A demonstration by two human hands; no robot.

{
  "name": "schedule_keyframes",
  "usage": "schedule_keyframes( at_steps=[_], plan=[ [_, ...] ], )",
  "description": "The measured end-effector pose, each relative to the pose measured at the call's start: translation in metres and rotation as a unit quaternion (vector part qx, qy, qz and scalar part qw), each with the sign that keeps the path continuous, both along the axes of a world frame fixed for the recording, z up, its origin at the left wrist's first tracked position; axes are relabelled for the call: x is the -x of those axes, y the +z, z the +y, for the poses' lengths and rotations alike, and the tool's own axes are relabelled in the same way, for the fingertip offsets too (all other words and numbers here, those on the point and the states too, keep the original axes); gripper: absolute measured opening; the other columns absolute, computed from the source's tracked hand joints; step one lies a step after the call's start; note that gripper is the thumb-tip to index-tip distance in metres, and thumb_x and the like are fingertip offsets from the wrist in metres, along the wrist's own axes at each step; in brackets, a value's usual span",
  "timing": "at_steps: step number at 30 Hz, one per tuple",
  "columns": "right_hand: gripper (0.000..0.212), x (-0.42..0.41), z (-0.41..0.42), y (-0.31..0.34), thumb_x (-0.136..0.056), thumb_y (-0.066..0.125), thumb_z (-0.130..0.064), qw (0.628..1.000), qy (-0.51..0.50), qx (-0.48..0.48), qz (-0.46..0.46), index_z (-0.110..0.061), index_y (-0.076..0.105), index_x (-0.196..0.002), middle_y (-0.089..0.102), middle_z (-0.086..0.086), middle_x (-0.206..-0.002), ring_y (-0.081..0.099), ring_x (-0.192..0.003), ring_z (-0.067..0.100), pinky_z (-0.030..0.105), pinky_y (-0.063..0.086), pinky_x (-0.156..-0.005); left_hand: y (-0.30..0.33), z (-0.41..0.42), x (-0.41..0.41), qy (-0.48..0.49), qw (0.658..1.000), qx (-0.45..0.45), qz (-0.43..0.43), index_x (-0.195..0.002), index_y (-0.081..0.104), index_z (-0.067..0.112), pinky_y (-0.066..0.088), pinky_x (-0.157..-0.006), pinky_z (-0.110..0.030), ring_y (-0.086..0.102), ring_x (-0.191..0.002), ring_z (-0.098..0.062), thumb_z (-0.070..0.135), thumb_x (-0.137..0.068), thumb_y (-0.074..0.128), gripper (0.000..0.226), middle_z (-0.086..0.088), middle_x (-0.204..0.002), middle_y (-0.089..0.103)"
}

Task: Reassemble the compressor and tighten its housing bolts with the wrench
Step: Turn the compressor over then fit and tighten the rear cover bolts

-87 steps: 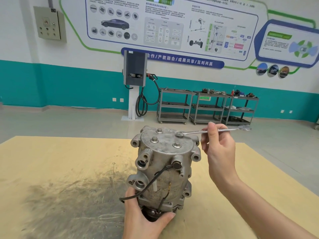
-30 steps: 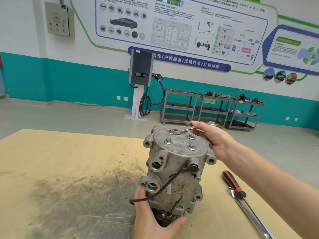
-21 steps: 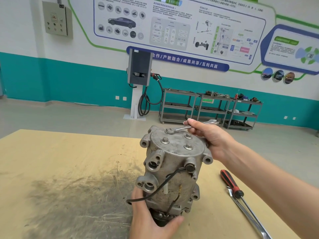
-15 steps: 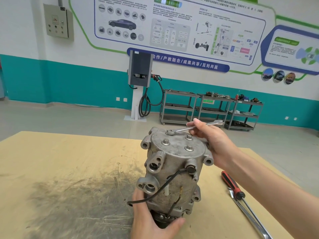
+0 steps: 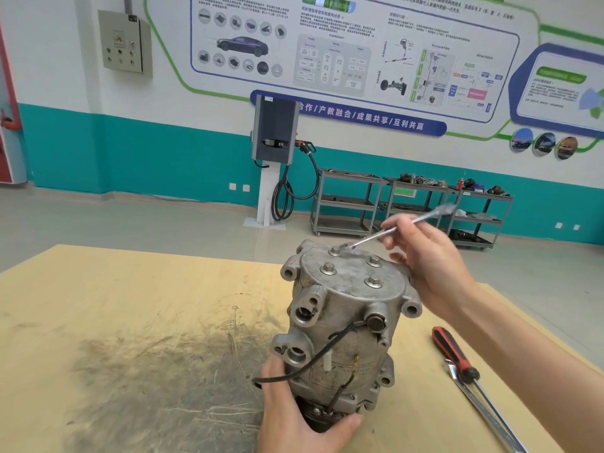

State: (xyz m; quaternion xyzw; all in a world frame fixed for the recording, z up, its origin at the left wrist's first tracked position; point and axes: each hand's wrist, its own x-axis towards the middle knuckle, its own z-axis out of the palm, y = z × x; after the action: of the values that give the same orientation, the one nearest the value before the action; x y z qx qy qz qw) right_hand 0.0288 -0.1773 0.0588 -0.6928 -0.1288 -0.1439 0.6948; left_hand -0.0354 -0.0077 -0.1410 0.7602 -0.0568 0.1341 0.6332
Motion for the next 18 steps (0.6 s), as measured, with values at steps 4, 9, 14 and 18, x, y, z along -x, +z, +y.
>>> schedule_keyframes(
  at_steps=[4, 9, 14, 18],
  plan=[
    [0.025, 0.002, 0.004, 0.024, -0.104, 0.039, -0.025, 0.999, 0.025, 0.028, -0.003, -0.017, 0.058, -0.089, 0.059, -0.005, -0.064, 0.051, -0.068, 0.013, 0.034, 0.034, -0.076, 0.013, -0.008, 0.003, 0.031, 0.999, 0.029, -0.033, -0.128, 0.021, 0.055, 0.033, -0.077, 0.007, 0.028, -0.108, 0.038, 0.058, -0.030, 0.082, 0.115, 0.045, -0.123, 0.023],
    [0.024, 0.016, 0.010, 0.033, -0.099, 0.045, -0.028, 0.990, 0.087, 0.113, -0.016, -0.016, 0.063, -0.088, 0.063, -0.003, -0.065, 0.051, -0.070, 0.014, 0.034, 0.036, -0.076, 0.023, -0.008, 0.013, -0.008, 0.998, 0.050, -0.031, -0.128, 0.031, 0.039, 0.033, -0.082, 0.005, 0.042, -0.114, 0.026, 0.040, -0.040, 0.091, 0.106, 0.023, -0.125, 0.036],
    [0.025, 0.019, 0.010, 0.024, -0.101, 0.044, -0.027, 0.988, 0.058, 0.141, -0.028, -0.015, 0.063, -0.090, 0.064, -0.004, -0.065, 0.049, -0.074, 0.015, 0.035, 0.035, -0.079, 0.029, -0.006, 0.016, -0.014, 0.999, 0.035, -0.023, -0.123, 0.034, 0.036, 0.033, -0.079, 0.008, 0.043, -0.101, 0.032, 0.002, -0.054, 0.094, 0.098, 0.017, -0.126, 0.041],
    [0.023, 0.022, 0.007, 0.015, -0.092, 0.051, -0.036, 0.992, 0.063, 0.107, -0.031, -0.017, 0.063, -0.086, 0.065, 0.000, -0.068, 0.051, -0.069, 0.011, 0.031, 0.036, -0.072, 0.024, 0.015, 0.014, -0.064, 0.996, 0.027, 0.061, -0.148, 0.003, 0.013, 0.023, -0.101, -0.004, 0.027, -0.140, -0.009, 0.049, -0.074, 0.077, 0.111, -0.006, -0.156, 0.016]
  ],
)
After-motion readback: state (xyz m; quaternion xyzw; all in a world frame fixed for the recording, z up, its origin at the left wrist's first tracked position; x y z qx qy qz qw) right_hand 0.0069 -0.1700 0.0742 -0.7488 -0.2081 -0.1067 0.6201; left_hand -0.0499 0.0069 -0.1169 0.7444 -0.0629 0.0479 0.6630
